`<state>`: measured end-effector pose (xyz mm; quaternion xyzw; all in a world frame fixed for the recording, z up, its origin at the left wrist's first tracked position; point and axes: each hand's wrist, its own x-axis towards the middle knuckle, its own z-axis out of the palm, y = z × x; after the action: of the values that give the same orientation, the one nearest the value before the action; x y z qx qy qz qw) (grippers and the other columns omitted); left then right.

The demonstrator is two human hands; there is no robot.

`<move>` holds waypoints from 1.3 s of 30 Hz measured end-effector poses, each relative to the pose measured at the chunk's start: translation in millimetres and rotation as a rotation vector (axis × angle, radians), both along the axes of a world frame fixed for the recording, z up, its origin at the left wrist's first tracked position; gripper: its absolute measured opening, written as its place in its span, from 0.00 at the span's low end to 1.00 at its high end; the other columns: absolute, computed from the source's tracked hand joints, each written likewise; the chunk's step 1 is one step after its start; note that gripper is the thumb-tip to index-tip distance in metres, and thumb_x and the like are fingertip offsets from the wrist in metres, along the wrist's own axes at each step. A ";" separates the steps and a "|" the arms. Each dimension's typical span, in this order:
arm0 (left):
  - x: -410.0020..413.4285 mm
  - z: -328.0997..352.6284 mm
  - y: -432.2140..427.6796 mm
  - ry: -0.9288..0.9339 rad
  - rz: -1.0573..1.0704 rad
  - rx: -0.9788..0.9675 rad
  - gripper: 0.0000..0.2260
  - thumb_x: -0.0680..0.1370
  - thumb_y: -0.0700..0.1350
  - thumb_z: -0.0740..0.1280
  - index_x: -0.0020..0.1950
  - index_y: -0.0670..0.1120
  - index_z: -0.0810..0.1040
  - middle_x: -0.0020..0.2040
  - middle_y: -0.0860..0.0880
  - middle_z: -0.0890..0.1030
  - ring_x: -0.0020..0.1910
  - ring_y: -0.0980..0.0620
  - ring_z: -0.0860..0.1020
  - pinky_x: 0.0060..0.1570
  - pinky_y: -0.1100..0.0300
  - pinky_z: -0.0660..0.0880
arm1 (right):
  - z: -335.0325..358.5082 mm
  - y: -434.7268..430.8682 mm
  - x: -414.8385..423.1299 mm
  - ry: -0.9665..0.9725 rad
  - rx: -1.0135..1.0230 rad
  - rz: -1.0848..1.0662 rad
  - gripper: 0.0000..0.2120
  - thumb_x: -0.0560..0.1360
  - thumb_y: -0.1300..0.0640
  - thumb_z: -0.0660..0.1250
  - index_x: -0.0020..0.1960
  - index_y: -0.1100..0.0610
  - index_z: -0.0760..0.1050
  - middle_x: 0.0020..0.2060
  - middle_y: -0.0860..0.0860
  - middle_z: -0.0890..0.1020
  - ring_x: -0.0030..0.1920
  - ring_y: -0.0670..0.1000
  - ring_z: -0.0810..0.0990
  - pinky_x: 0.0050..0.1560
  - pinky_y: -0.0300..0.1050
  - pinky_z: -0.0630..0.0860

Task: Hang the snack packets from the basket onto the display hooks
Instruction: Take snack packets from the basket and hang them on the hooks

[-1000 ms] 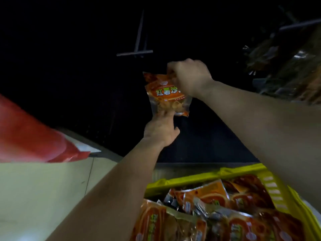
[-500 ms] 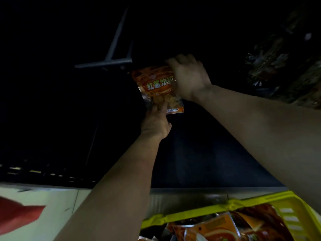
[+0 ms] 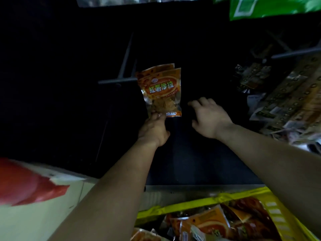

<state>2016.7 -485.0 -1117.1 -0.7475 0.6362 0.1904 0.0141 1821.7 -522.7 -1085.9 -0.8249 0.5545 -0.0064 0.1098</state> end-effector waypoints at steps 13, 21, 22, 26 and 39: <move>-27.1 102.8 196.1 0.075 -0.041 -0.008 0.27 0.79 0.51 0.64 0.78 0.52 0.63 0.74 0.47 0.67 0.69 0.42 0.70 0.68 0.51 0.69 | 69.5 183.9 -65.0 0.007 0.099 -0.040 0.28 0.75 0.49 0.65 0.74 0.49 0.64 0.66 0.54 0.69 0.66 0.60 0.68 0.62 0.56 0.72; -67.8 66.8 311.5 0.104 -0.093 0.126 0.24 0.79 0.53 0.66 0.74 0.50 0.67 0.71 0.46 0.69 0.70 0.43 0.69 0.68 0.51 0.68 | 37.3 285.1 -100.4 0.085 0.258 -0.008 0.25 0.77 0.46 0.63 0.72 0.49 0.66 0.66 0.55 0.69 0.68 0.61 0.67 0.62 0.57 0.71; -70.1 58.8 318.8 0.098 -0.095 0.157 0.25 0.79 0.54 0.66 0.75 0.51 0.66 0.72 0.46 0.69 0.70 0.43 0.69 0.67 0.51 0.68 | 30.3 291.4 -104.2 0.106 0.279 0.002 0.25 0.77 0.45 0.62 0.72 0.49 0.66 0.66 0.55 0.69 0.68 0.60 0.67 0.62 0.57 0.71; -73.5 28.8 334.5 0.100 -0.100 0.225 0.26 0.79 0.57 0.64 0.75 0.51 0.65 0.72 0.46 0.70 0.69 0.43 0.69 0.67 0.48 0.69 | 5.4 303.9 -116.8 0.149 0.416 -0.008 0.29 0.77 0.47 0.63 0.75 0.47 0.61 0.73 0.54 0.66 0.72 0.59 0.65 0.67 0.58 0.69; -49.0 -28.5 356.1 0.185 -0.052 0.379 0.43 0.67 0.68 0.71 0.77 0.56 0.59 0.78 0.53 0.60 0.74 0.46 0.63 0.66 0.49 0.67 | -12.6 297.8 -104.0 0.069 0.286 -0.143 0.17 0.76 0.43 0.67 0.60 0.47 0.69 0.52 0.54 0.82 0.52 0.60 0.81 0.43 0.50 0.72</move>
<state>1967.7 -128.9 -1145.6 -0.6943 0.6065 0.3740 0.1010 1717.7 -224.8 -1098.5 -0.7590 0.6106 0.0929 0.2061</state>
